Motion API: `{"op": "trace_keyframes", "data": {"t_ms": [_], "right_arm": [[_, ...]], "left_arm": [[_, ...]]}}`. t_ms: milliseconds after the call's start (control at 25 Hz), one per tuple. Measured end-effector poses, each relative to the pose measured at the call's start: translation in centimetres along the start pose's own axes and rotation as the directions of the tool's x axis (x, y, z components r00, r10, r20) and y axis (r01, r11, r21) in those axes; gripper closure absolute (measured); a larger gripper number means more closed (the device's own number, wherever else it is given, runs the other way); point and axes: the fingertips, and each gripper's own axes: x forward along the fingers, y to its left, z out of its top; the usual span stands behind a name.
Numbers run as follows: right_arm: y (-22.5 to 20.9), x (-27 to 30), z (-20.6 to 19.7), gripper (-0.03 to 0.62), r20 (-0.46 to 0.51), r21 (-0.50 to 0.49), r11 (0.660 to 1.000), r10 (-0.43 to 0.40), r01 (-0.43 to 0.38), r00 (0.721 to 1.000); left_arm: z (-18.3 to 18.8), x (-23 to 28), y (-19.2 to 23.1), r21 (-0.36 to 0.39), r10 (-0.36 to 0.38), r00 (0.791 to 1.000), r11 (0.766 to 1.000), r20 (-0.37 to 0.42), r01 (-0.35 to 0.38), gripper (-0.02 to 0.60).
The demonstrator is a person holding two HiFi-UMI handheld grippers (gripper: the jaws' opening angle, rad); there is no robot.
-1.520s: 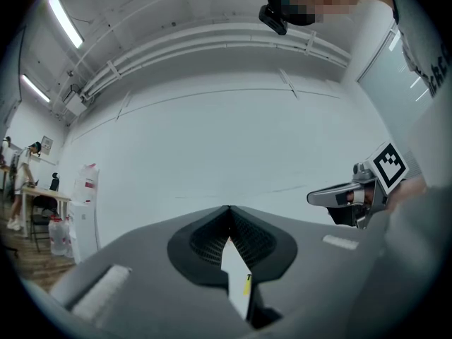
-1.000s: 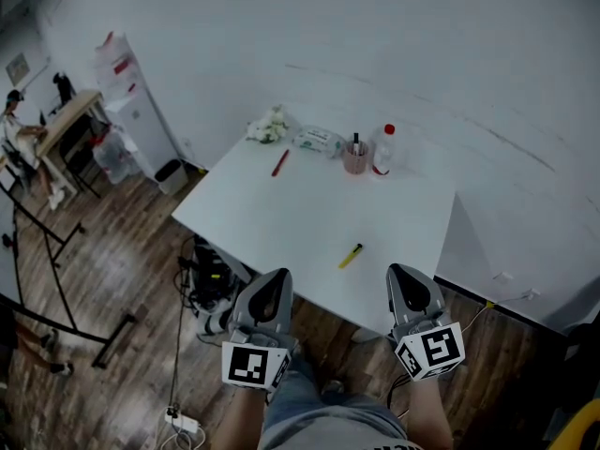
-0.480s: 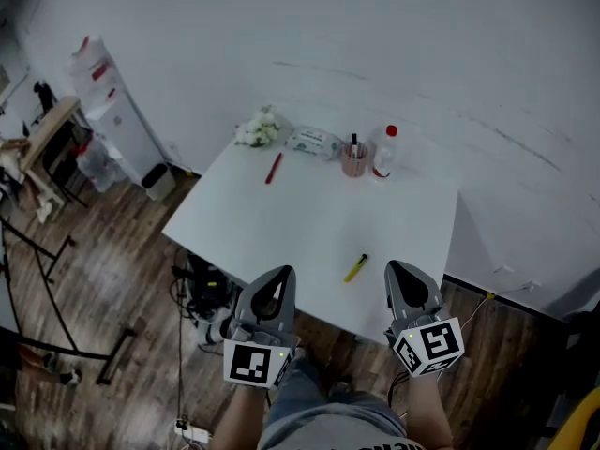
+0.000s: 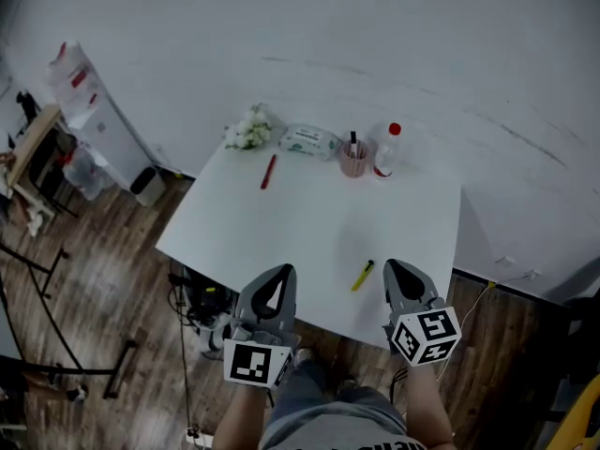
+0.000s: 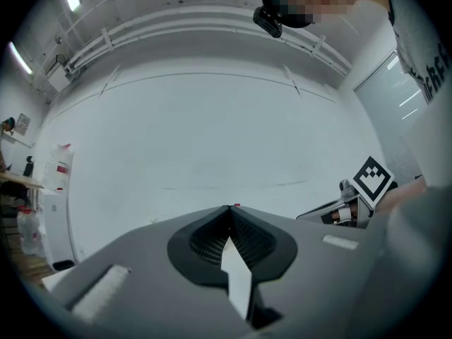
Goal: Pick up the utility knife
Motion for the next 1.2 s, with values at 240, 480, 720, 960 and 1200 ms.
{"op": "trace_keyframes", "data": {"t_ms": [240, 480, 720, 960, 1200], "right_arm": [[-1.0, 2.4, -3.7, 0.594, -0.124, 0.083, 0.995, -0.044, 0.054, 0.991], [-1.6, 4.2, -7.8, 0.592, -0.230, 0.170, 0.979, -0.075, 0.115, 0.970], [-2.4, 5.6, -11.0, 0.577, -0.320, 0.209, 0.959, -0.115, 0.189, 0.940], [-2.7, 6.4, -13.9, 0.557, -0.397, 0.232, 0.943, -0.132, 0.238, 0.908], [-2.6, 6.8, -16.9, 0.526, -0.478, 0.213, 0.939, -0.143, 0.272, 0.867]], "left_arm": [[-1.2, 1.4, 1.4, -0.014, -0.029, 0.999, 0.999, -0.021, 0.029, 0.561], [-2.5, 2.5, 2.8, -0.023, -0.050, 0.998, 0.999, -0.046, 0.049, 0.561], [-3.4, 3.5, 4.0, -0.040, -0.071, 0.996, 0.997, -0.058, 0.069, 0.561], [-4.2, 4.6, 5.0, -0.051, -0.088, 0.993, 0.995, -0.072, 0.085, 0.561], [-5.1, 5.4, 5.7, -0.052, -0.105, 0.989, 0.994, -0.099, 0.101, 0.561]]}}
